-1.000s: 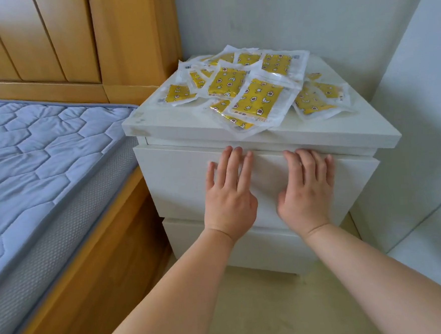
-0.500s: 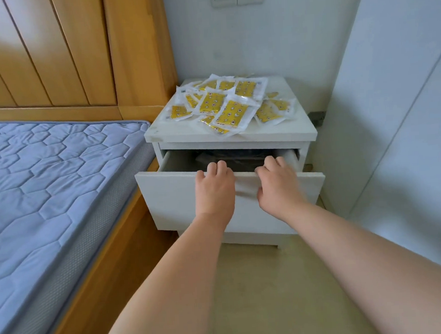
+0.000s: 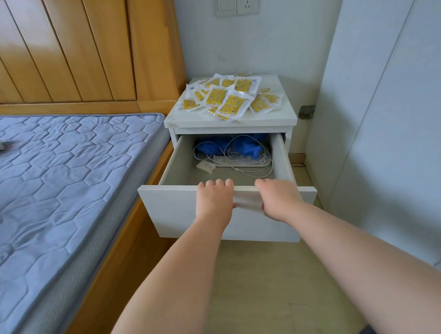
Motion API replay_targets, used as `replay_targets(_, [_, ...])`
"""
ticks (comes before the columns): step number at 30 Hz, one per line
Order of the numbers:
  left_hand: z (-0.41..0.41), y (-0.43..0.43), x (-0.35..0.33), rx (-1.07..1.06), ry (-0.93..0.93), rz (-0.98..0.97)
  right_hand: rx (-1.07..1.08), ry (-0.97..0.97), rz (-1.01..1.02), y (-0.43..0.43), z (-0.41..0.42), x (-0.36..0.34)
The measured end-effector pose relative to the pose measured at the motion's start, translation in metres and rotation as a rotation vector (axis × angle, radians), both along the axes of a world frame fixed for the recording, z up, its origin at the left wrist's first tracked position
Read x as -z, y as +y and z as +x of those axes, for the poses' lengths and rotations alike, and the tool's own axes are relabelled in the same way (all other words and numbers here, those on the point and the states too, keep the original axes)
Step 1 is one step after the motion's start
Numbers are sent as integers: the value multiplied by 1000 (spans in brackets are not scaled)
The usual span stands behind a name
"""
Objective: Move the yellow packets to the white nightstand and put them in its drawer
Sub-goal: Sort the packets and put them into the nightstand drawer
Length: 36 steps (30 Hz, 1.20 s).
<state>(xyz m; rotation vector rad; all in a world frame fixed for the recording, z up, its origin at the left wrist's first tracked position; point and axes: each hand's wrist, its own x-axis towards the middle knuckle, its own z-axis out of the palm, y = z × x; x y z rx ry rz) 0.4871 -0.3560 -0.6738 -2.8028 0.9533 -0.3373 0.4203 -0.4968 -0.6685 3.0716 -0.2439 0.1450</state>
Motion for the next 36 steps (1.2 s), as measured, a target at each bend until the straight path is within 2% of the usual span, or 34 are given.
replay_targets(5, [-11, 14, -1, 36, 62, -39, 6, 10, 14, 8, -16, 2])
replay_targets(13, [-22, 26, -5, 55, 201, -109, 64, 164, 104, 12, -23, -5])
replay_targets(23, [-21, 24, -13, 23, 314, -81, 80, 94, 97, 18, -31, -4])
replay_targets(25, [-21, 24, -18, 14, 367, -55, 55, 60, 66, 18, -34, -2])
replay_targets(27, [-18, 23, -27, -4, 513, -48, 43, 86, 81, 16, -36, -3])
replay_targets(29, [-14, 23, -39, -49, 755, -144, 80, 173, 190, 13, -33, -11])
replay_targets(31, [-7, 22, -50, -102, 978, -381, 117, 305, 362, 6, -25, -25])
replay_targets(32, [-3, 20, -55, -127, 1015, -489, 123, 381, 451, 1, -20, -34])
replay_targets(34, [9, 14, -63, -131, 959, -580, 139, 465, 703, -11, -7, -54])
replay_targets(36, [24, 8, -68, -126, 845, -590, 170, 415, 874, -22, 11, -68])
